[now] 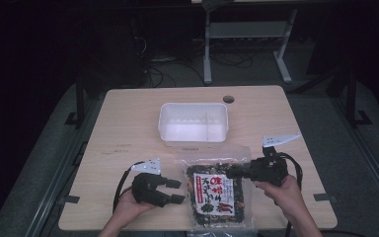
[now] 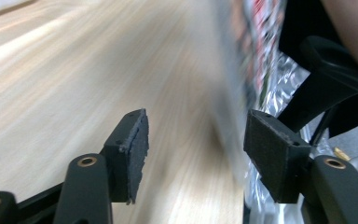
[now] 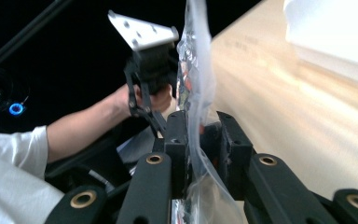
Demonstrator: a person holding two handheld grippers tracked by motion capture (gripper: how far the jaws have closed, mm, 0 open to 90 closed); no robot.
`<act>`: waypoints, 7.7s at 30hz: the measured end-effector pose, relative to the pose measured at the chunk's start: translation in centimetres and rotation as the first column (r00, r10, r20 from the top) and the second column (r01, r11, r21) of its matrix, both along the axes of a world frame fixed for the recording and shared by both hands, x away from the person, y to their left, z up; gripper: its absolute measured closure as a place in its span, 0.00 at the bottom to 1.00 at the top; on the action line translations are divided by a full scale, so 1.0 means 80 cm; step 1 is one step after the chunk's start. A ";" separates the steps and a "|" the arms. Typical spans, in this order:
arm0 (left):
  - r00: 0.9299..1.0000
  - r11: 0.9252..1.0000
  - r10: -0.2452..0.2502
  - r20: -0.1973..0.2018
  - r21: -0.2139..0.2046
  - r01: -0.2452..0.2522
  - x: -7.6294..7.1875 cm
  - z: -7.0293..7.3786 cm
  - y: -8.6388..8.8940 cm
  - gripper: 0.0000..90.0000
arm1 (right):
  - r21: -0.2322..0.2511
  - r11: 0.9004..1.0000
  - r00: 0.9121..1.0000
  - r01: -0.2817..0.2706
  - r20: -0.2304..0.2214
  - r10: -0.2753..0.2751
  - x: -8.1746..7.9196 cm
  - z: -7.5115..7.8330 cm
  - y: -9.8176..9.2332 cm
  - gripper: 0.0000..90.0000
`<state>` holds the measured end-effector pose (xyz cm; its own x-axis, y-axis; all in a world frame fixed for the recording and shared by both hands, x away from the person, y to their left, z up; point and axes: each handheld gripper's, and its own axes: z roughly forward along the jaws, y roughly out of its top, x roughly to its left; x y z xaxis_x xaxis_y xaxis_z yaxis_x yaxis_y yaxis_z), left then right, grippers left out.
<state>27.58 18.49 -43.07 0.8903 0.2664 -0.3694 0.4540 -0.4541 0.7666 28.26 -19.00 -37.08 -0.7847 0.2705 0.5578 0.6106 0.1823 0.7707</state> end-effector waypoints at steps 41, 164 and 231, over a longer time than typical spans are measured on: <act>0.974 0.950 0.173 0.149 0.237 -0.205 0.003 -0.008 0.035 0.29 | -0.033 0.914 0.830 0.404 0.432 -0.352 0.068 0.131 0.074 0.85; 0.972 0.956 0.201 0.120 0.194 -0.222 0.011 -0.009 0.042 0.24 | -0.136 0.911 0.882 0.389 0.342 -0.325 0.183 0.018 0.099 0.44; 0.973 0.956 0.190 0.130 0.202 -0.213 0.010 -0.010 0.036 0.24 | -0.184 0.913 0.913 0.365 0.265 -0.311 0.113 -0.005 0.013 0.35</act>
<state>28.41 21.39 -43.88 0.8412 0.5066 -0.1892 0.4732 -0.5201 0.7111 37.30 -17.98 -37.51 -0.7206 0.6385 0.2702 0.4812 0.1800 0.8579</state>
